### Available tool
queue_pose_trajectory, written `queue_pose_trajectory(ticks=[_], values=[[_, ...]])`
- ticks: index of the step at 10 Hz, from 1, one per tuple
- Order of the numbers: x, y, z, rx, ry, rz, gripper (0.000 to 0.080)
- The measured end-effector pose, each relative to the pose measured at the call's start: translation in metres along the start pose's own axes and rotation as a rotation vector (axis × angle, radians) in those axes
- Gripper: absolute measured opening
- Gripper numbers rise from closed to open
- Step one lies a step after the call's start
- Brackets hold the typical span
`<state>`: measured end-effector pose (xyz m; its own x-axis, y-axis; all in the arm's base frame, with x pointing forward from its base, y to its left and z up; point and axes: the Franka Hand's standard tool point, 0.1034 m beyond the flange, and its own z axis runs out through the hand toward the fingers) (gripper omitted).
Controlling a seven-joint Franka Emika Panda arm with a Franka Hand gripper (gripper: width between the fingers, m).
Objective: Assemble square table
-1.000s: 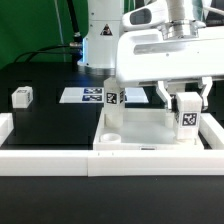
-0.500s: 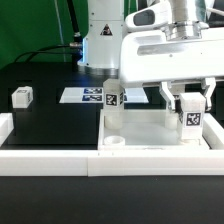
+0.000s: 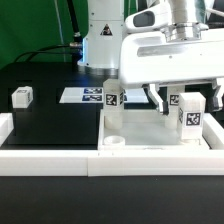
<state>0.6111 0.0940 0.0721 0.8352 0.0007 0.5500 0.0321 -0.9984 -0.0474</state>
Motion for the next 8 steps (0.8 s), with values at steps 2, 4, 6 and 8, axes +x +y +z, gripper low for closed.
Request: queue_pose_trajectory(ticks=[2, 4, 6, 8], values=[[0.0, 0.0, 0.0, 0.0, 0.0, 0.0, 0.0648], [-0.001, -0.001, 0.001, 0.003, -0.028, 0.005, 0.0649], [0.017, -0.006, -0.015, 0.017, -0.141, 0.009, 0.0649], [0.027, 0.0, -0.019, 0.01, -0.158, 0.002, 0.0649]])
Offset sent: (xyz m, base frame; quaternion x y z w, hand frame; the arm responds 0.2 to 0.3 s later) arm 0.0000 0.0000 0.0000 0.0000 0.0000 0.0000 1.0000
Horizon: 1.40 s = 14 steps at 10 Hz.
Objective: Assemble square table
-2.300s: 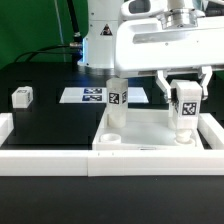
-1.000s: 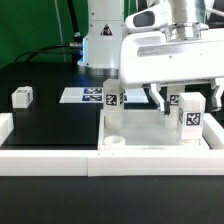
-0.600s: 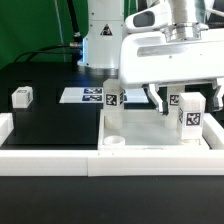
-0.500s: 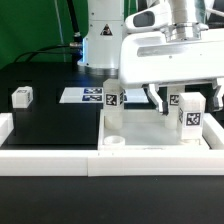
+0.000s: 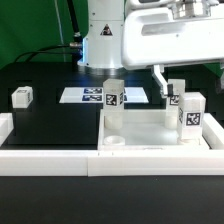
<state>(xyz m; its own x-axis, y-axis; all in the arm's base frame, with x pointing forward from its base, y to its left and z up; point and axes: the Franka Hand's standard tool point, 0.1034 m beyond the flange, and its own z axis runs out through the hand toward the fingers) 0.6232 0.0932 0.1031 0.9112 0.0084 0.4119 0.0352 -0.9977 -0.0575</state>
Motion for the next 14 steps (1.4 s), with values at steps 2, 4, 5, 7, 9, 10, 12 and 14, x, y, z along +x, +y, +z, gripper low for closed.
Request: queue_pose_trajectory(ticks=[2, 4, 5, 7, 9, 10, 12, 14], values=[[-0.003, 0.005, 0.004, 0.023, -0.171, 0.006, 0.0649], [-0.011, 0.008, 0.005, 0.038, -0.272, 0.021, 0.0649], [-0.012, 0.005, 0.004, 0.049, -0.329, 0.026, 0.0649], [-0.013, 0.004, 0.003, 0.065, -0.417, 0.031, 0.0649], [-0.011, 0.005, 0.006, 0.049, -0.425, 0.038, 0.0649], [-0.005, 0.005, 0.011, 0.04, -0.423, 0.032, 0.0649], [-0.002, 0.006, 0.018, 0.04, -0.416, 0.02, 0.0649], [-0.003, 0.006, 0.02, 0.037, -0.414, 0.032, 0.063]])
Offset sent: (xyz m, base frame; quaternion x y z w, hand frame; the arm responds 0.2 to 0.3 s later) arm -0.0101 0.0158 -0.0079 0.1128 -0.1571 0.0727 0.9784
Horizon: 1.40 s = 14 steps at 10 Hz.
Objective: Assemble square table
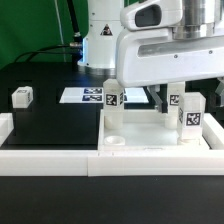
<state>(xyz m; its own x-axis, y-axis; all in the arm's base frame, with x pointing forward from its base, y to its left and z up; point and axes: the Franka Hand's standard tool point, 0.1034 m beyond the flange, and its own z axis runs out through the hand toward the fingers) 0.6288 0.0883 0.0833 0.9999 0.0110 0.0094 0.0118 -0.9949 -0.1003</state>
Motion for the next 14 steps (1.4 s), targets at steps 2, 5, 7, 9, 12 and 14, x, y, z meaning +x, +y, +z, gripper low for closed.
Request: queue_pose_trajectory(ticks=[2, 5, 7, 9, 12, 14], values=[[0.0, 0.0, 0.001, 0.0, -0.001, 0.025, 0.0454], [-0.001, -0.001, 0.001, 0.002, -0.002, 0.221, 0.0291], [0.002, -0.004, 0.003, 0.007, 0.031, 0.441, 0.0291], [0.003, -0.022, 0.005, 0.02, 0.036, 0.795, 0.0291], [0.0, -0.019, 0.005, 0.069, 0.028, 1.285, 0.0291], [0.0, -0.022, 0.006, 0.082, 0.016, 1.528, 0.0292]])
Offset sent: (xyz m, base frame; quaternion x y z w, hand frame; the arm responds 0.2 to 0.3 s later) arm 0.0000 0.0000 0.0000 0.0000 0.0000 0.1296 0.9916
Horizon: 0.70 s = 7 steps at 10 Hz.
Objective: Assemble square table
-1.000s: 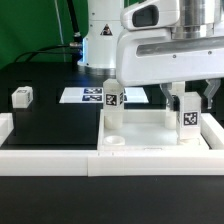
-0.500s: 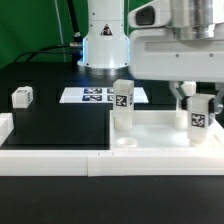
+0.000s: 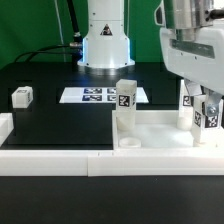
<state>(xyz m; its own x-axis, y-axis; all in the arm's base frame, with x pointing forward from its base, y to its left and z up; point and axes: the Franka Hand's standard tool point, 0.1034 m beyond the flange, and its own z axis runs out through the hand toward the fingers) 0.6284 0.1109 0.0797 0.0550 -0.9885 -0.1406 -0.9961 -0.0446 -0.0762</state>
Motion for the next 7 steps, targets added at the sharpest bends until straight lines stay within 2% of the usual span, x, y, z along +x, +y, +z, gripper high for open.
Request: queue_pose_trajectory(ticks=[2, 3, 4, 5, 6, 7], values=[[0.0, 0.0, 0.0, -0.001, 0.001, 0.029, 0.0292], [-0.002, 0.0, 0.0, -0.003, 0.01, -0.057, 0.0374], [-0.012, 0.001, 0.0, -0.011, 0.035, -0.2, 0.0522], [-0.021, 0.003, 0.001, -0.049, 0.041, -0.363, 0.0522], [-0.023, 0.0, 0.002, -0.062, 0.037, -0.527, 0.0627], [-0.021, 0.0, 0.002, -0.061, 0.037, -0.568, 0.0627]])
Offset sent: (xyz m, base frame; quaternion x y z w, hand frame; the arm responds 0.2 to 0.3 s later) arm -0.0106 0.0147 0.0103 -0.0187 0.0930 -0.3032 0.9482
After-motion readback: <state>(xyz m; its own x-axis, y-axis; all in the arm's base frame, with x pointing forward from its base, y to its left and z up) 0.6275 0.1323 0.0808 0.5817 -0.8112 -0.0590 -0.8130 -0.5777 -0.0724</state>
